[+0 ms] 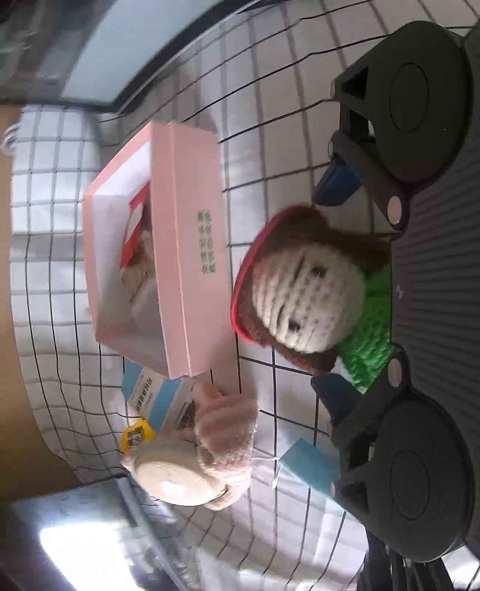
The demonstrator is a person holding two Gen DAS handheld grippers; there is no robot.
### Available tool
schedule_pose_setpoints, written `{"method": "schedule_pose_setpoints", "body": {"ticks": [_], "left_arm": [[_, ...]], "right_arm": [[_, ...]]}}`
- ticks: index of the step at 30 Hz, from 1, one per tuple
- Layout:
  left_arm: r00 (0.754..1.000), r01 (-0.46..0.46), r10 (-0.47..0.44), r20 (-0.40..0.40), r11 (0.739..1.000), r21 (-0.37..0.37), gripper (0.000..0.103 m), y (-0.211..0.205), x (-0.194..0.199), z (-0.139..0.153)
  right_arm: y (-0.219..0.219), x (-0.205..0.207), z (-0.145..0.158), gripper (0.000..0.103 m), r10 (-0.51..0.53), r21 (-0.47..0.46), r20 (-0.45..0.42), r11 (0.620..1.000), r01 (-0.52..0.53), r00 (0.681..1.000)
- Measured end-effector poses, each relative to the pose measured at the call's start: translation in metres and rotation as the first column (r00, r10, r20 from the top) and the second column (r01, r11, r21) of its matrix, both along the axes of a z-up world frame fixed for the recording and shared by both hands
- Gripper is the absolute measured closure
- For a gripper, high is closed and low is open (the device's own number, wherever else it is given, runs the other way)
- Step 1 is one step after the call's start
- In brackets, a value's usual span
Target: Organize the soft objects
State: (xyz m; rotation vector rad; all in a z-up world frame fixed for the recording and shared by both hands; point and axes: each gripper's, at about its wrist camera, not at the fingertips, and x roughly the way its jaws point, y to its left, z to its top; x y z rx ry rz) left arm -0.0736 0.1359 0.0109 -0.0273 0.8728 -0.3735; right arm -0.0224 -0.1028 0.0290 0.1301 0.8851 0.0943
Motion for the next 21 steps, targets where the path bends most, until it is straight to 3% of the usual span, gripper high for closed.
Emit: {"method": "schedule_pose_setpoints", "body": {"ticks": [1, 2, 7, 10, 12, 16, 18, 21], "left_arm": [[1.000, 0.009, -0.009, 0.003, 1.000, 0.004, 0.091, 0.000, -0.001, 0.000], [1.000, 0.019, -0.019, 0.005, 1.000, 0.010, 0.092, 0.001, -0.003, 0.000], [0.992, 0.121, -0.120, 0.050, 0.993, -0.013, 0.092, -0.008, -0.020, 0.020], [0.979, 0.181, -0.172, 0.107, 0.980, -0.082, 0.092, -0.019, -0.023, 0.055], [0.964, 0.213, -0.189, 0.186, 0.970, -0.120, 0.092, -0.028, -0.016, 0.086], [0.947, 0.209, -0.140, 0.288, 0.952, -0.224, 0.092, -0.050, 0.024, 0.131], [0.932, 0.173, -0.080, 0.353, 0.955, -0.239, 0.092, -0.072, 0.048, 0.146], [0.934, 0.117, 0.008, 0.357, 0.938, -0.327, 0.092, -0.100, 0.091, 0.151]], "right_arm": [[0.003, 0.001, -0.001, 0.026, 0.015, -0.022, 0.009, 1.000, -0.015, 1.000], [0.007, 0.000, 0.000, 0.029, 0.027, -0.048, 0.016, 0.998, -0.026, 1.000], [-0.007, -0.017, 0.032, 0.030, 0.099, -0.001, 0.064, 0.995, -0.099, 0.993], [-0.024, -0.035, 0.056, 0.030, 0.097, -0.056, 0.122, 0.994, -0.091, 0.988], [-0.040, -0.047, 0.070, 0.030, 0.086, -0.091, 0.156, 0.993, -0.073, 0.984], [-0.071, -0.067, 0.089, 0.030, 0.044, -0.127, 0.213, 0.992, -0.017, 0.976], [-0.082, -0.073, 0.094, 0.030, 0.027, -0.133, 0.244, 0.991, 0.006, 0.969], [-0.095, -0.082, 0.098, 0.030, 0.015, -0.139, 0.279, 0.990, 0.025, 0.960]]}}
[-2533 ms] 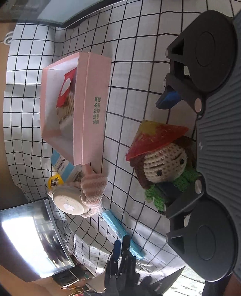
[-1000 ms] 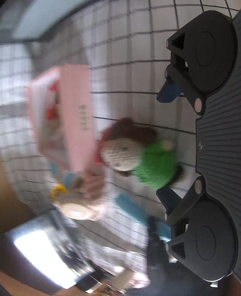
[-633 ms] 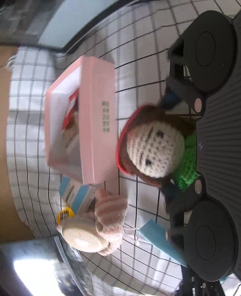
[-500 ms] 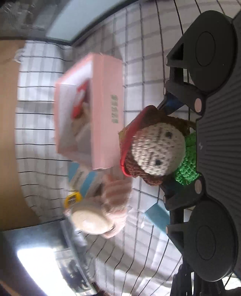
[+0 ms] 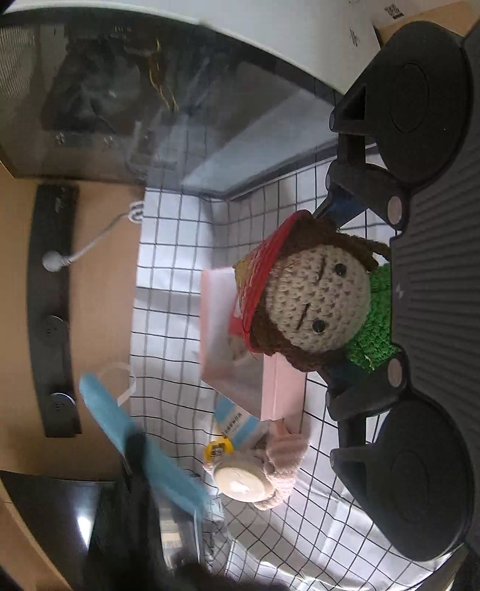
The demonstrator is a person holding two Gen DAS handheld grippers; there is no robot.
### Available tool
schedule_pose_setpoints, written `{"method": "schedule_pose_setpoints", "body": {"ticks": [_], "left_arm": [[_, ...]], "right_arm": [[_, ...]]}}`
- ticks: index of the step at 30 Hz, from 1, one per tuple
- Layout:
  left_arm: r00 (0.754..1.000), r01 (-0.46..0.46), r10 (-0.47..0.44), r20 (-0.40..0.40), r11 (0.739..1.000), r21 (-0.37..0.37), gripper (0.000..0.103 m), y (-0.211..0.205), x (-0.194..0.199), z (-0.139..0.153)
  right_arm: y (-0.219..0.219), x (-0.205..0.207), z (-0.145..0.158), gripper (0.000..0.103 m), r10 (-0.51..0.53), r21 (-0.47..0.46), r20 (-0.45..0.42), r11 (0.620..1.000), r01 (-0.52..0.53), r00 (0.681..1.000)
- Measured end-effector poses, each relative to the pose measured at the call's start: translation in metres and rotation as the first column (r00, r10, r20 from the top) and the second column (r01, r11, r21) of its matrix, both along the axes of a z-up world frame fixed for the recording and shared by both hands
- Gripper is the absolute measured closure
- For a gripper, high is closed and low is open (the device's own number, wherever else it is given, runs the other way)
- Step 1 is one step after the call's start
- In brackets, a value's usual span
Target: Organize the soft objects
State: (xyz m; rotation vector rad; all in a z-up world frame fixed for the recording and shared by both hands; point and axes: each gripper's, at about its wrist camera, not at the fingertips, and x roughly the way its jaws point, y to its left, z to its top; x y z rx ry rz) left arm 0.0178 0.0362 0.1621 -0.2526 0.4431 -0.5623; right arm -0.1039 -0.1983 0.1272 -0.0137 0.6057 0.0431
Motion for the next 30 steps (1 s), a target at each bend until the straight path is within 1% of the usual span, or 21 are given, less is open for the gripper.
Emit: {"method": "schedule_pose_setpoints", "body": {"ticks": [1, 3, 4, 5, 6, 7, 9, 10, 12, 13, 15, 19, 21, 22, 23, 24, 26, 28, 30], "left_arm": [[1.000, -0.016, 0.016, -0.009, 0.999, -0.030, 0.092, -0.010, 0.016, -0.002], [0.997, -0.075, 0.075, -0.003, 0.996, -0.053, 0.091, -0.027, 0.045, -0.013], [0.994, -0.110, 0.110, 0.003, 0.992, -0.059, 0.088, -0.036, 0.058, -0.021], [0.990, -0.141, 0.141, -0.009, 0.989, -0.051, 0.083, -0.042, 0.070, -0.029], [0.985, -0.166, 0.165, -0.050, 0.986, -0.018, 0.082, -0.048, 0.082, -0.041], [0.975, -0.188, 0.190, -0.117, 0.982, 0.028, 0.082, -0.057, 0.096, -0.056], [0.953, -0.194, 0.204, -0.222, 0.979, 0.065, 0.082, -0.062, 0.113, -0.082], [0.947, -0.200, 0.213, -0.242, 0.977, 0.075, 0.082, -0.062, 0.115, -0.092], [0.942, -0.220, 0.239, -0.235, 0.970, 0.106, 0.081, -0.061, 0.115, -0.103], [0.941, -0.229, 0.248, -0.230, 0.968, 0.107, 0.081, -0.059, 0.115, -0.104], [0.939, -0.234, 0.246, -0.242, 0.969, 0.077, 0.082, -0.050, 0.116, -0.100], [0.943, -0.182, 0.182, -0.279, 0.983, 0.027, 0.082, -0.035, 0.126, -0.078], [0.937, -0.152, 0.156, -0.313, 0.988, 0.037, 0.082, -0.034, 0.132, -0.073], [0.936, -0.143, 0.152, -0.319, 0.988, 0.052, 0.082, -0.034, 0.134, -0.071], [0.939, -0.149, 0.161, -0.305, 0.987, 0.063, 0.082, -0.034, 0.134, -0.069], [0.942, -0.165, 0.177, -0.285, 0.984, 0.068, 0.082, -0.030, 0.130, -0.067], [0.945, -0.168, 0.179, -0.273, 0.984, 0.062, 0.082, -0.019, 0.119, -0.065], [0.951, -0.149, 0.154, -0.268, 0.988, 0.041, 0.081, -0.010, 0.098, -0.064], [0.954, -0.149, 0.144, -0.264, 0.989, 0.003, 0.081, 0.001, 0.070, -0.066]], "right_arm": [[-0.003, -0.003, 0.001, 0.030, 0.001, 0.005, 0.009, 1.000, -0.001, 1.000], [-0.009, -0.008, 0.002, 0.030, 0.012, 0.023, 0.027, 1.000, -0.013, 1.000], [-0.012, -0.009, 0.002, 0.030, 0.018, 0.026, 0.034, 0.999, -0.019, 0.999], [-0.014, -0.011, 0.001, 0.030, 0.022, 0.022, 0.041, 0.999, -0.023, 0.999], [-0.017, -0.013, 0.000, 0.030, 0.021, 0.012, 0.046, 1.000, -0.022, 0.999], [-0.020, -0.016, -0.001, 0.030, 0.019, -0.001, 0.047, 1.000, -0.019, 0.999], [-0.025, -0.019, -0.002, 0.030, 0.016, -0.016, 0.043, 1.000, -0.015, 0.999], [-0.028, -0.020, -0.003, 0.030, 0.014, -0.019, 0.040, 1.000, -0.013, 0.999], [-0.036, -0.021, -0.006, 0.030, 0.001, -0.022, 0.033, 1.000, 0.000, 0.999], [-0.040, -0.020, -0.008, 0.029, -0.009, -0.024, 0.025, 1.000, 0.009, 1.000], [-0.046, -0.017, -0.012, 0.029, -0.024, -0.023, 0.005, 0.999, 0.024, 1.000], [-0.051, -0.006, -0.018, 0.029, -0.014, -0.011, -0.028, 1.000, 0.014, 0.999], [-0.049, -0.003, -0.019, 0.029, 0.008, -0.018, -0.026, 1.000, -0.009, 1.000], [-0.047, -0.001, -0.020, 0.029, 0.022, -0.023, -0.023, 0.999, -0.023, 0.999], [-0.045, 0.000, -0.020, 0.029, 0.038, -0.029, -0.020, 0.999, -0.038, 0.999], [-0.042, 0.001, -0.020, 0.029, 0.053, -0.033, -0.015, 0.998, -0.053, 0.999], [-0.040, 0.004, -0.017, 0.029, 0.079, -0.028, -0.002, 0.997, -0.079, 0.997], [-0.040, 0.013, -0.013, 0.029, 0.089, -0.016, 0.003, 0.996, -0.089, 0.996], [-0.042, 0.027, -0.006, 0.029, 0.093, 0.007, 0.004, 0.996, -0.093, 0.996]]}}
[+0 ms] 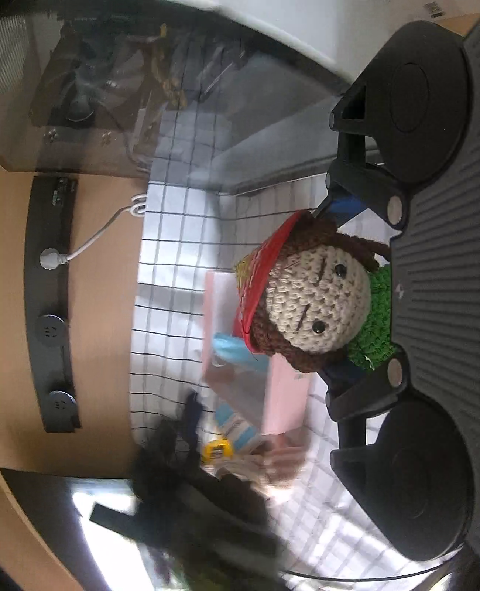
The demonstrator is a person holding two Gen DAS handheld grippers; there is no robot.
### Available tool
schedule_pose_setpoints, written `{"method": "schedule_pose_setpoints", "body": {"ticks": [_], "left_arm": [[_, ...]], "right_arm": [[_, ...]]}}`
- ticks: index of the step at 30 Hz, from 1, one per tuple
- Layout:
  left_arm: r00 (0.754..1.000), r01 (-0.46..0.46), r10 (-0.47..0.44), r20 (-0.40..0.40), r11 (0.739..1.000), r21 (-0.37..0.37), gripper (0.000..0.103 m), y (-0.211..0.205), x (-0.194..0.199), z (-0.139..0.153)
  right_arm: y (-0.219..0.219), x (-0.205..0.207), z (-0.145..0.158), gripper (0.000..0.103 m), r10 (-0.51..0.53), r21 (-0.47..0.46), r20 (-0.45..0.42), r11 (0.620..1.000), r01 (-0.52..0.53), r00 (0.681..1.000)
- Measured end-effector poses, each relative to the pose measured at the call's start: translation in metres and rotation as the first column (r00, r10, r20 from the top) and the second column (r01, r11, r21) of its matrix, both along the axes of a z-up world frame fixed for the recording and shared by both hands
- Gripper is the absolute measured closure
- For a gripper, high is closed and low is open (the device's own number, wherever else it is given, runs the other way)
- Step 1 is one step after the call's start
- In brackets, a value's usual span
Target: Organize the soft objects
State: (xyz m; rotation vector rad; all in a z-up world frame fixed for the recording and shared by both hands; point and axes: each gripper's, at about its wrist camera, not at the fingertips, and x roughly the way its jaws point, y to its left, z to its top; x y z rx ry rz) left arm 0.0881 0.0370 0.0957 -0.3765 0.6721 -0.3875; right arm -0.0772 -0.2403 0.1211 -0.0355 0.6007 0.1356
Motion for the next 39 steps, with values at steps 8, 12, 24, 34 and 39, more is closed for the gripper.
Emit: {"method": "schedule_pose_setpoints", "body": {"ticks": [8, 12, 24, 34, 39], "left_arm": [[0.995, -0.001, -0.002, -0.100, 1.000, -0.031, 0.081, 0.040, -0.105, -0.045], [0.989, -0.036, 0.032, -0.146, 0.999, -0.029, 0.081, 0.067, -0.132, -0.068], [0.953, -0.216, 0.200, -0.227, 0.975, -0.048, 0.082, 0.138, -0.149, -0.092], [0.962, -0.266, 0.266, -0.056, 0.964, 0.018, 0.082, 0.166, -0.105, -0.037], [0.957, -0.283, 0.282, -0.068, 0.959, -0.003, 0.081, 0.179, -0.103, -0.035]], "right_arm": [[0.012, 0.107, 0.053, 0.029, -0.037, 0.119, 0.025, 0.992, 0.034, 0.999], [0.050, 0.180, 0.056, 0.028, 0.005, 0.032, -0.122, 0.999, -0.001, 0.993], [0.102, 0.241, -0.002, 0.020, 0.061, -0.137, -0.289, 0.985, -0.104, 0.955], [0.169, 0.166, 0.003, 0.020, 0.305, -0.143, -0.134, 0.935, -0.323, 0.943], [0.220, 0.155, 0.000, 0.020, 0.440, -0.130, -0.121, 0.881, -0.454, 0.890]]}}
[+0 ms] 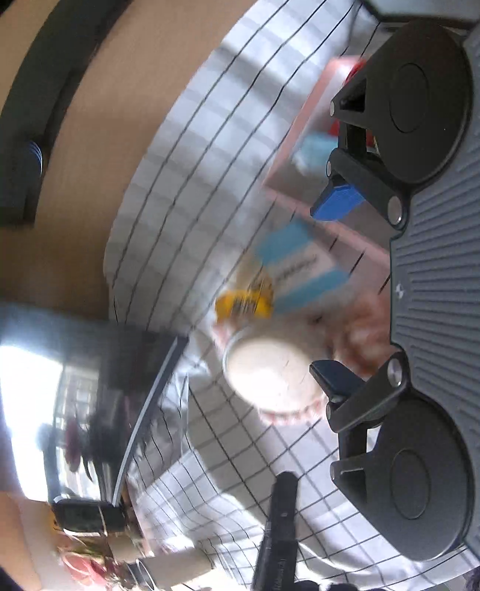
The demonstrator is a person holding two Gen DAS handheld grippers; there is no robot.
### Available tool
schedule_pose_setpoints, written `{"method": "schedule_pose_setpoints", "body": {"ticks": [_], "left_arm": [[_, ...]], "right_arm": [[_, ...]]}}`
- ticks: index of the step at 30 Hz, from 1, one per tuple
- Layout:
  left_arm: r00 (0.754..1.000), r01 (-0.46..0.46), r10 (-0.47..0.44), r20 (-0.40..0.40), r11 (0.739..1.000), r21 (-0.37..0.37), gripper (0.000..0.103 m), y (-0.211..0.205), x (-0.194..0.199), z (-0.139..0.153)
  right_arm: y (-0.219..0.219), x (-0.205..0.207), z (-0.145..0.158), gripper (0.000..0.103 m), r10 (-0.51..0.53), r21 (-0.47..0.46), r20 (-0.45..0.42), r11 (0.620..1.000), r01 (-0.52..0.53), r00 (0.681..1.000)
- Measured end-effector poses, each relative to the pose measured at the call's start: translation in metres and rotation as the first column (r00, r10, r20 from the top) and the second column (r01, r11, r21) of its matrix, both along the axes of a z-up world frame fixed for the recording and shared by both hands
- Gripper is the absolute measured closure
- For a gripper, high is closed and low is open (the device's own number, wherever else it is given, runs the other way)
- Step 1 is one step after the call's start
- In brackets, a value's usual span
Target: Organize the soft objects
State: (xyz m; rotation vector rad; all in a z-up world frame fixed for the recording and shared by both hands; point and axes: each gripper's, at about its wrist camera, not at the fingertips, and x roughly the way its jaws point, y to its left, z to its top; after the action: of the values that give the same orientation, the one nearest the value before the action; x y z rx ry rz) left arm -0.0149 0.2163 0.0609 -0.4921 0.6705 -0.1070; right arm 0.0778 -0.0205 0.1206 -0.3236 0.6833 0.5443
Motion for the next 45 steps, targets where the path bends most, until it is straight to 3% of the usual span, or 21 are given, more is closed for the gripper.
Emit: {"method": "schedule_pose_setpoints", "body": {"ticks": [5, 9, 14, 18, 25, 29, 32, 34, 38, 45], "left_arm": [[0.995, 0.038, -0.037, -0.089, 0.999, 0.013, 0.081, 0.013, -0.011, -0.018], [0.992, 0.059, -0.055, -0.116, 0.998, 0.033, 0.081, 0.033, -0.018, -0.025], [0.991, 0.044, -0.039, -0.127, 0.998, 0.033, 0.081, 0.060, -0.014, -0.029], [0.990, 0.055, -0.053, -0.133, 0.998, 0.012, 0.081, 0.070, -0.014, -0.033], [0.985, 0.076, -0.079, -0.152, 0.997, -0.020, 0.081, 0.076, -0.015, -0.043], [0.988, 0.066, -0.070, -0.139, 0.997, -0.035, 0.081, 0.079, -0.014, -0.043], [0.988, 0.070, -0.075, -0.132, 0.997, -0.040, 0.081, 0.078, -0.009, -0.043], [0.990, 0.085, -0.089, -0.114, 0.996, -0.040, 0.081, 0.073, -0.005, -0.039], [0.994, 0.094, -0.097, -0.055, 0.995, -0.043, 0.081, 0.064, 0.008, -0.025], [1.000, -0.010, 0.011, 0.010, 0.997, -0.071, 0.082, 0.065, 0.034, 0.001]], "right_arm": [[0.038, 0.031, -0.024, 0.020, 0.003, 0.010, -0.050, 1.000, -0.002, 0.999], [0.051, 0.050, -0.043, 0.024, -0.041, 0.140, -0.155, 0.988, 0.063, 0.987], [0.063, 0.034, -0.037, 0.046, -0.057, 0.208, -0.118, 0.975, 0.081, 0.991], [0.067, 0.008, -0.024, 0.046, 0.010, 0.255, -0.081, 0.967, 0.011, 0.997], [0.096, 0.018, -0.027, 0.039, -0.020, 0.179, -0.065, 0.983, 0.031, 0.998], [0.089, 0.013, -0.012, 0.042, 0.092, 0.299, -0.121, 0.953, -0.053, 0.988], [0.093, -0.001, -0.016, 0.042, 0.126, 0.244, -0.118, 0.965, -0.095, 0.985], [0.092, -0.004, -0.027, 0.042, 0.088, 0.188, -0.129, 0.980, -0.063, 0.988], [0.080, 0.002, -0.040, 0.042, -0.022, 0.168, -0.165, 0.984, 0.050, 0.986], [0.088, -0.010, -0.033, 0.042, -0.033, 0.054, 0.012, 0.998, 0.032, 0.999]]}}
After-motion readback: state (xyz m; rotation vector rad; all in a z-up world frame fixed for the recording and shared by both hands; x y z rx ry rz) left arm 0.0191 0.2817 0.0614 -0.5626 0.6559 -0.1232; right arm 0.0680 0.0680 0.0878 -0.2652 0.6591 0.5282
